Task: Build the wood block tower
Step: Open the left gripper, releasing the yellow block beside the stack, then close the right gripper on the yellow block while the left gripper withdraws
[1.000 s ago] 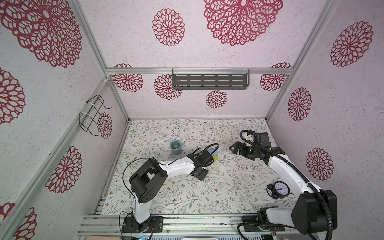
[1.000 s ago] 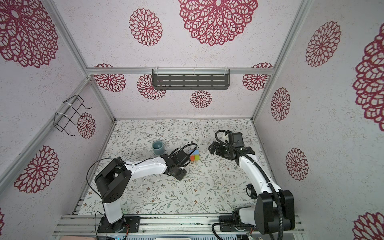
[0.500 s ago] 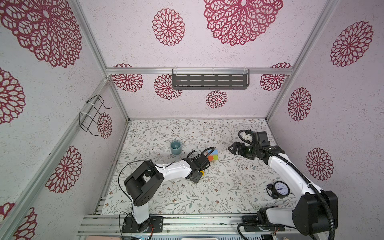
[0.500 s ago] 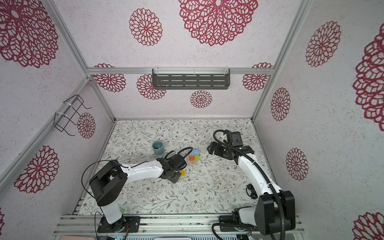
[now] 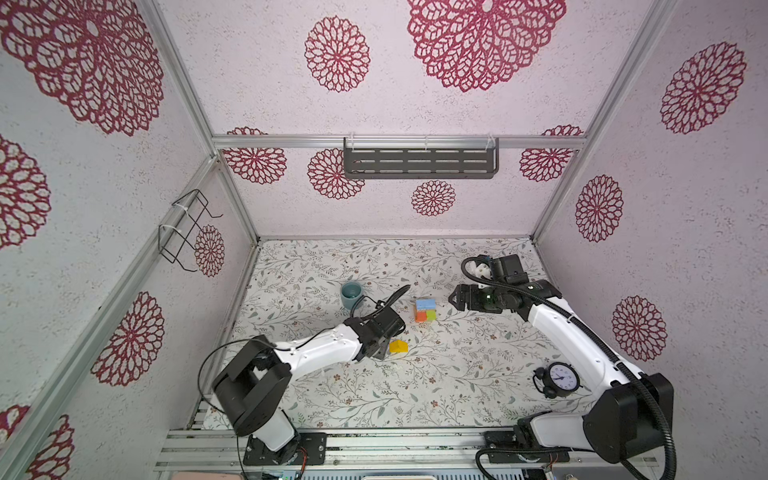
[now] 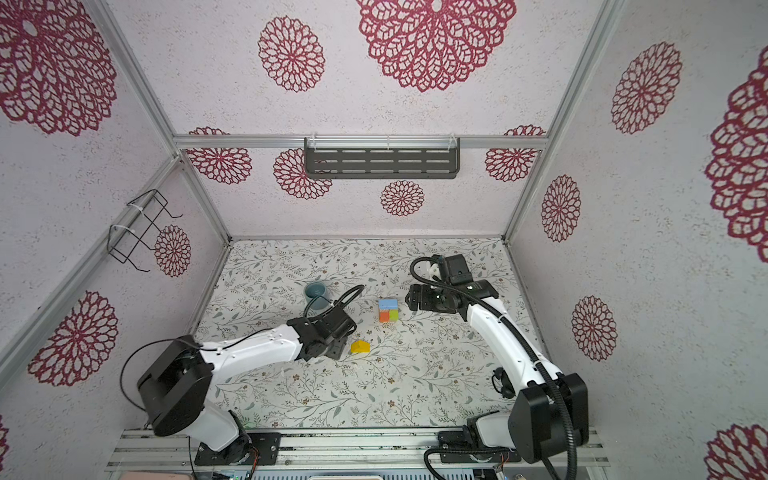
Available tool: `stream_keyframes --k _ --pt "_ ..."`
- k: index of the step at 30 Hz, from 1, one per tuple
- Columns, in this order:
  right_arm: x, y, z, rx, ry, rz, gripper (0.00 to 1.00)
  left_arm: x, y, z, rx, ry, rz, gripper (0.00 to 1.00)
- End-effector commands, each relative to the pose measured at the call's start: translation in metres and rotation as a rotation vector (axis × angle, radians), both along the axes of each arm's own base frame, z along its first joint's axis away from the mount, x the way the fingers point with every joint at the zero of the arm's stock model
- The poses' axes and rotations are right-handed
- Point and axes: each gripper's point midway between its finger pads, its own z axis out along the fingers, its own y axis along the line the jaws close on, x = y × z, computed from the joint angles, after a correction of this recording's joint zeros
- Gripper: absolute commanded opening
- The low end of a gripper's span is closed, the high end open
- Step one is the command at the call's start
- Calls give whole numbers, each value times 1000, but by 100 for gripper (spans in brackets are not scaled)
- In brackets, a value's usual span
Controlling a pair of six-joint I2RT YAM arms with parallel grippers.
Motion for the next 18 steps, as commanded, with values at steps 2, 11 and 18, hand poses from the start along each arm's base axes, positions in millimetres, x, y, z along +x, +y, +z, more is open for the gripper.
stream_keyframes --k 2,11,18 --pt "-22 33 0 -85 2 179 81 -3 29 34 -155 -86 173 96" --pt "-60 99 -34 -254 89 608 71 -25 66 78 -290 -185 236 97" --pt "-59 113 -65 -342 105 752 70 -33 83 89 -360 -215 299 97"
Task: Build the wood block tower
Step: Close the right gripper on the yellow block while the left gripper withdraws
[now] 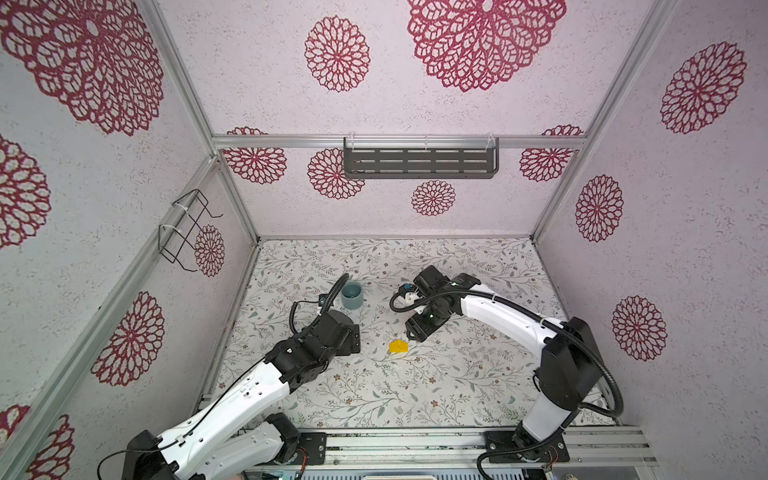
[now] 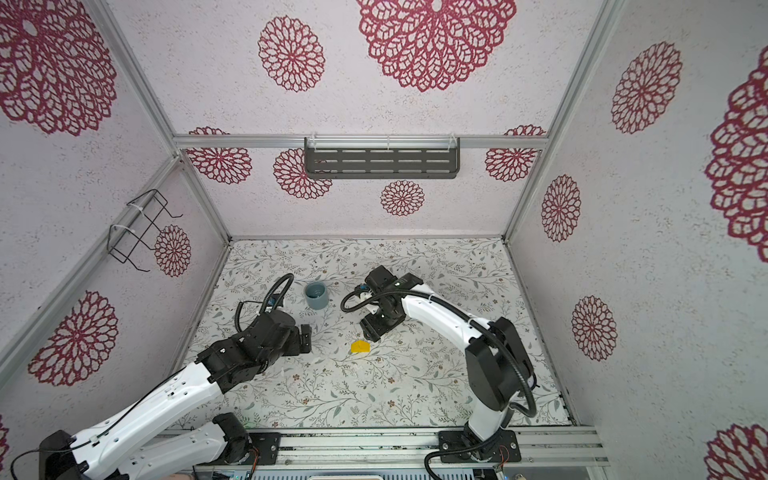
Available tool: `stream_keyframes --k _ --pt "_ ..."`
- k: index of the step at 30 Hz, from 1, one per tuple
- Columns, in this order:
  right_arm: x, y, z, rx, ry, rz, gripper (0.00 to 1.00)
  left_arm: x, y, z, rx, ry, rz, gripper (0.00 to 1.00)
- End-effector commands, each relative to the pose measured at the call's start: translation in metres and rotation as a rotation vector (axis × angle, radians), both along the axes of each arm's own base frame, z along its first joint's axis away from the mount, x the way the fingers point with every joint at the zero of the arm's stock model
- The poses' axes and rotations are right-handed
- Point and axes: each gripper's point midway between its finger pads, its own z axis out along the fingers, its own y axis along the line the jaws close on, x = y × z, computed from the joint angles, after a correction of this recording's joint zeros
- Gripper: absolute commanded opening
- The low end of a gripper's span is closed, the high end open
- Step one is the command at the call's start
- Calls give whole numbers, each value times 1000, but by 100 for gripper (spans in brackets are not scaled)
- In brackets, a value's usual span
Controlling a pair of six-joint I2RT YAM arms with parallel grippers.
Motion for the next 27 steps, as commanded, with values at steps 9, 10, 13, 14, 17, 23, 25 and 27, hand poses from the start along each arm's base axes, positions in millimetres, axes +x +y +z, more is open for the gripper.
stream_keyframes --k 9,10,13,14,17,23,25,27 --pt "5 31 -1 -78 -60 266 71 -14 18 -1 -82 -3 72 97" --pt "5 33 -3 -94 -63 282 71 -15 19 -2 -85 -3 74 97" --pt "8 33 -14 -144 -57 305 70 -15 19 -4 -93 -2 76 97" --pt "9 32 -16 -156 -54 312 67 -15 19 -5 -94 -1 78 97" --pt "12 33 -22 -173 -51 322 63 -16 22 -5 -99 -5 88 97" --pt "11 45 -33 -169 -28 347 59 -13 22 -3 -118 -11 87 97" --pt "9 46 -38 -177 -18 356 59 -12 22 -5 -116 -3 90 97" --pt "7 45 -42 -180 -7 360 59 -12 22 -7 -114 6 88 97"
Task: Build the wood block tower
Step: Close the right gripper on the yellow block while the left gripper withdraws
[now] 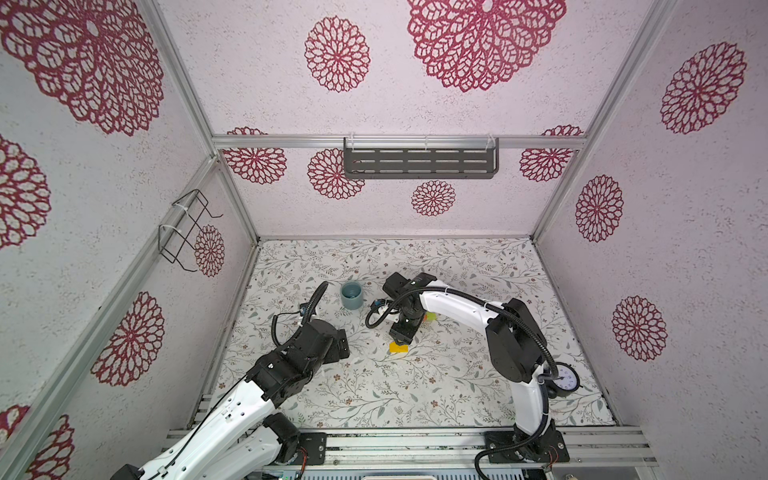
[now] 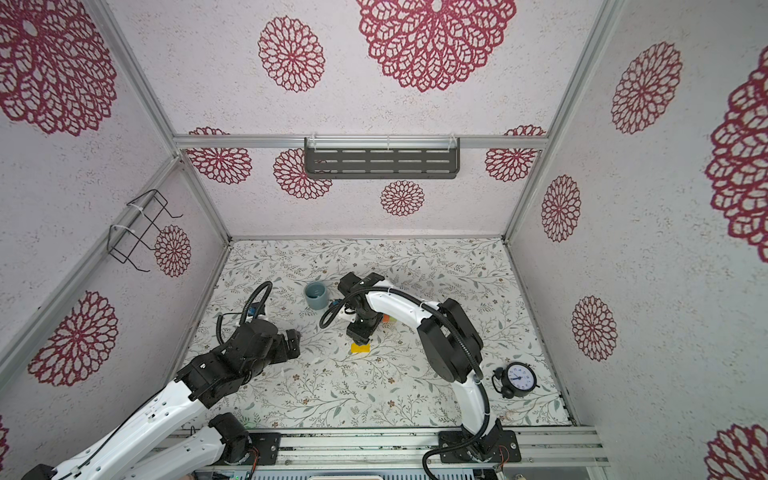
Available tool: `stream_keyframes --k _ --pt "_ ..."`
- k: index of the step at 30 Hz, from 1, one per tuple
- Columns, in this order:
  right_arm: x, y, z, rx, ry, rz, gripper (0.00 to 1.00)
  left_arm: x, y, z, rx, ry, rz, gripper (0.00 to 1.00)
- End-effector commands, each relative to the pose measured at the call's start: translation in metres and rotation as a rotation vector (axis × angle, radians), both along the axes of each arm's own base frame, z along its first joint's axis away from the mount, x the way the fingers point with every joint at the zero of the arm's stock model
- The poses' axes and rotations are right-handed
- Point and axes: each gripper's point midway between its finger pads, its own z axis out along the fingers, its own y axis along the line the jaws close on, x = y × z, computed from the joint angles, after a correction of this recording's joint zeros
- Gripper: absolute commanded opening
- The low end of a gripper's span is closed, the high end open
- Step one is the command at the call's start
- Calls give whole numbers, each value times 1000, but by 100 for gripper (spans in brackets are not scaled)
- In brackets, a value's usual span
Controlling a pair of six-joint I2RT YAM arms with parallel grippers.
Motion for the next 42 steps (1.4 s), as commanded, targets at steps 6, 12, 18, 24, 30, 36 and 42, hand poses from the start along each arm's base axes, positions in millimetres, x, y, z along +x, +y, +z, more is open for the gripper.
stream_keyframes --k 6,12,18,24,30,36,42 --pt "-10 0 2 -21 4 45 68 3 0 -3 -21 6 17 97" --pt "-16 1 -7 -44 11 63 73 5 -1 -7 -18 19 15 97" --pt "-15 0 -16 -73 7 72 72 5 0 -9 -19 23 21 97" --pt "-15 1 -23 -87 16 69 65 5 0 -10 -16 28 22 97" --pt "-14 4 -21 -79 13 70 57 6 1 -10 -14 29 24 97" --pt "-16 7 -23 -73 27 71 51 6 2 -12 -8 36 28 97" --pt "-16 9 -22 -69 30 71 42 4 3 -9 -17 23 34 97"
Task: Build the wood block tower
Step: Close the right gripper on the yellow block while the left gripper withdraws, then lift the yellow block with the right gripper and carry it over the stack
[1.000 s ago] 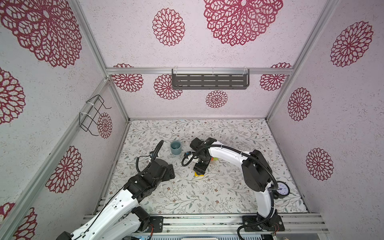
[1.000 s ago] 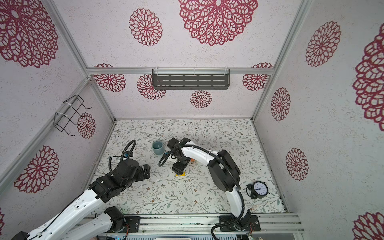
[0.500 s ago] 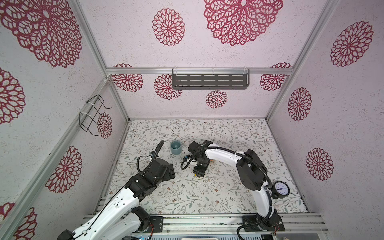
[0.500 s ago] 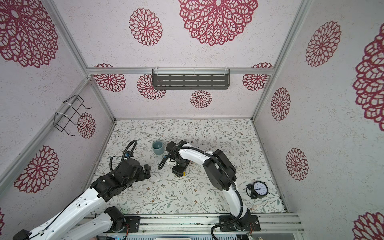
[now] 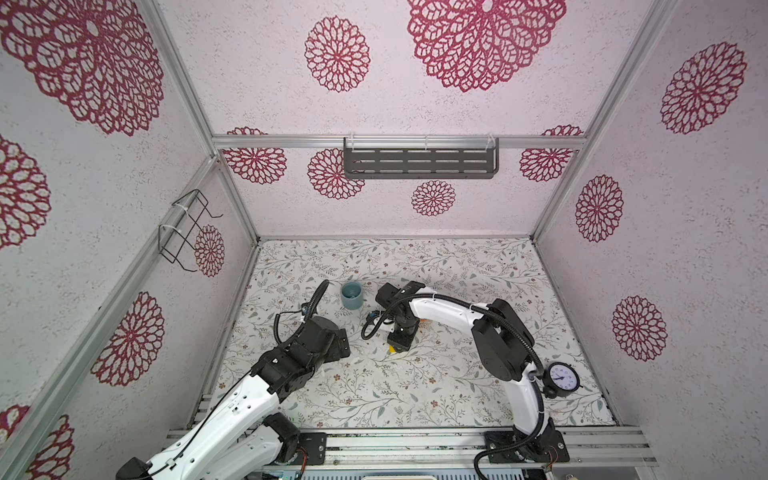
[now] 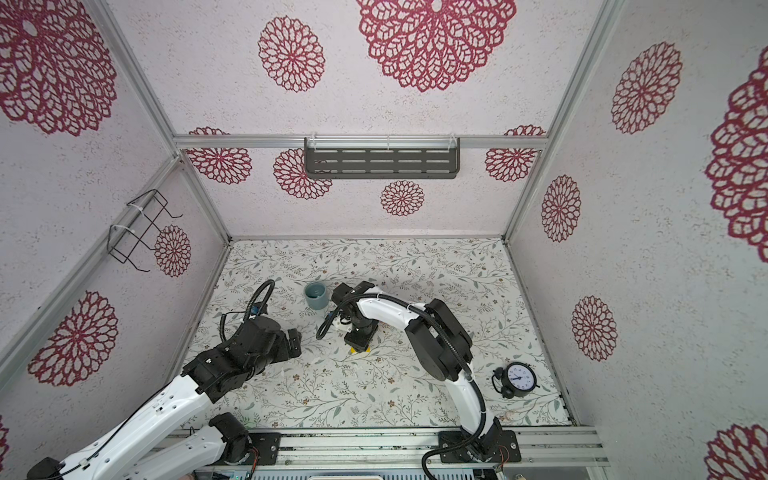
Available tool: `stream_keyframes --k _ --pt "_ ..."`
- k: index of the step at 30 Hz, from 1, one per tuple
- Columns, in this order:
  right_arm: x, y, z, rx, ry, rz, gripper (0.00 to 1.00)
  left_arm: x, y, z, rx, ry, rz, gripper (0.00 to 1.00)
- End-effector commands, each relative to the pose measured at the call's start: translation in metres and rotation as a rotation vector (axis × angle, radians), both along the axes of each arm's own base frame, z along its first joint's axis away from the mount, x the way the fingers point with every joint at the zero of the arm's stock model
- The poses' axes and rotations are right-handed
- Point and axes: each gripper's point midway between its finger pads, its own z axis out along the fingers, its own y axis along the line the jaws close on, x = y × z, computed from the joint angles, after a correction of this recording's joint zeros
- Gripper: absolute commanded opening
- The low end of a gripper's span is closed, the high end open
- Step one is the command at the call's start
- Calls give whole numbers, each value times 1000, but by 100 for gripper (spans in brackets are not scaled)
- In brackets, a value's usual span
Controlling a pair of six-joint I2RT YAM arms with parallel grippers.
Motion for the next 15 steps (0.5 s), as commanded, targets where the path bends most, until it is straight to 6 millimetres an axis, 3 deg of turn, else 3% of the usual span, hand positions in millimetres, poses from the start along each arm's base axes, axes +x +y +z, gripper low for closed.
stream_keyframes --k 1,15 --pt "-1 4 6 -1 7 9 41 2 3 3 -21 -21 25 97" --pt "0 6 25 24 -15 -2 33 0 4 7 -30 -32 28 97"
